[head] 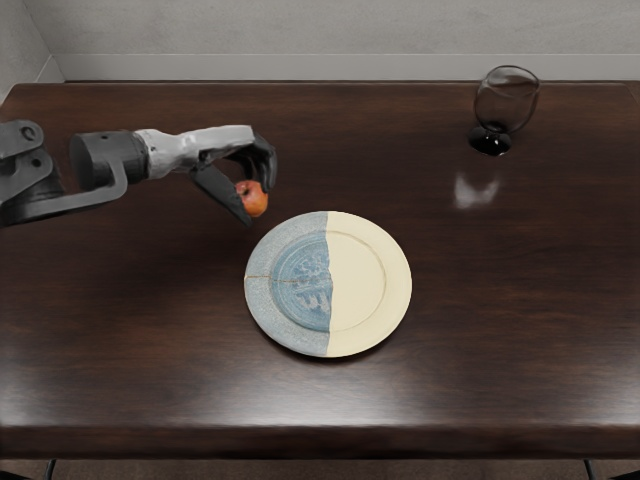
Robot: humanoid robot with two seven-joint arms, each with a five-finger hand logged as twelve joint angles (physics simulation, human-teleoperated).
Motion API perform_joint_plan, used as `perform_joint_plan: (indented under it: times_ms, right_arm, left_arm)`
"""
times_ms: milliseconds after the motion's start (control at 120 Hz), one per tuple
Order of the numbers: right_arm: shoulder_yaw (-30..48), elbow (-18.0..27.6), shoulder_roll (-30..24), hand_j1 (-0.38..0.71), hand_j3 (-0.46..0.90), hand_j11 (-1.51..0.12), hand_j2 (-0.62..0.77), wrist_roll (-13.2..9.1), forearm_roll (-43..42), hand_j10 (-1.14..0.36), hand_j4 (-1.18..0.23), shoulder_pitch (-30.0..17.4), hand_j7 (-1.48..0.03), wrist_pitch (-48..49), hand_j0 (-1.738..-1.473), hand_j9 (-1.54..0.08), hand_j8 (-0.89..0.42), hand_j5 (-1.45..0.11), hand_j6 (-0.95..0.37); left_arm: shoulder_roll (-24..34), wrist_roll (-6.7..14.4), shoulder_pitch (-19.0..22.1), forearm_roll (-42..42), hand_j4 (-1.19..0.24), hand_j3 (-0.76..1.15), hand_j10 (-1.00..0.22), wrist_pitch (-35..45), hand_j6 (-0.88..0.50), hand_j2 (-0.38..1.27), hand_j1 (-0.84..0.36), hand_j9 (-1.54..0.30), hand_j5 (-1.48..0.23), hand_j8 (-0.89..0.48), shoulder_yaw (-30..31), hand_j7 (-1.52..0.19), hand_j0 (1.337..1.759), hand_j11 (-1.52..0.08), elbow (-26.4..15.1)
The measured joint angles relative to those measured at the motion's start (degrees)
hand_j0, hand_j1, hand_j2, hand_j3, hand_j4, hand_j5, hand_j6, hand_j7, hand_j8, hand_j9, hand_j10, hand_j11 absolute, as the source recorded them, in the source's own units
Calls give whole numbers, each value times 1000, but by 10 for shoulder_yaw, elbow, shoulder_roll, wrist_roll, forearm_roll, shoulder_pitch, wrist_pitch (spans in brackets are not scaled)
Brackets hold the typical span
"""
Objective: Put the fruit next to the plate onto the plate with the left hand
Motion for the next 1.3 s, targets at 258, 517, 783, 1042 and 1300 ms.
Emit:
perform_joint_plan:
  times_ms: [258,517,783,1042,1300]
  right_arm:
    - [0,0,0,-349,0,0,0,0,0,0,0,3,0,0,-1658,0,0,0,0]
    - [-1,-1,0,-349,0,0,0,0,-1,0,0,3,0,0,-1658,0,0,0,0]
    - [-1,-1,0,-349,0,0,0,1,-1,0,0,5,0,-1,-1658,0,0,0,0]
    - [-1,-1,0,-349,0,0,0,2,-2,0,0,7,0,-1,-1658,0,0,0,0]
    - [0,0,0,-349,0,0,0,2,-1,0,0,9,0,0,-1658,0,0,0,0]
  left_arm:
    - [-78,65,-12,-6,-785,0,-582,-4,-692,356,-204,-1083,-1100,-491,1,-1084,1653,-1064,3]
    - [-153,102,-8,-9,-797,0,-571,-4,-733,599,-299,-1093,-1099,-479,5,-1097,1655,-1076,27]
    - [-184,119,-5,-15,-704,0,-558,8,-701,564,-281,-947,-951,-478,4,-951,1656,-943,64]
    - [-172,131,-6,-73,-355,0,-314,39,-355,191,-16,-471,-472,-292,-1,-472,1658,-469,59]
    - [41,142,-7,-252,-256,0,-244,-66,-256,86,61,-334,-334,-238,-20,-334,1658,-333,-99]
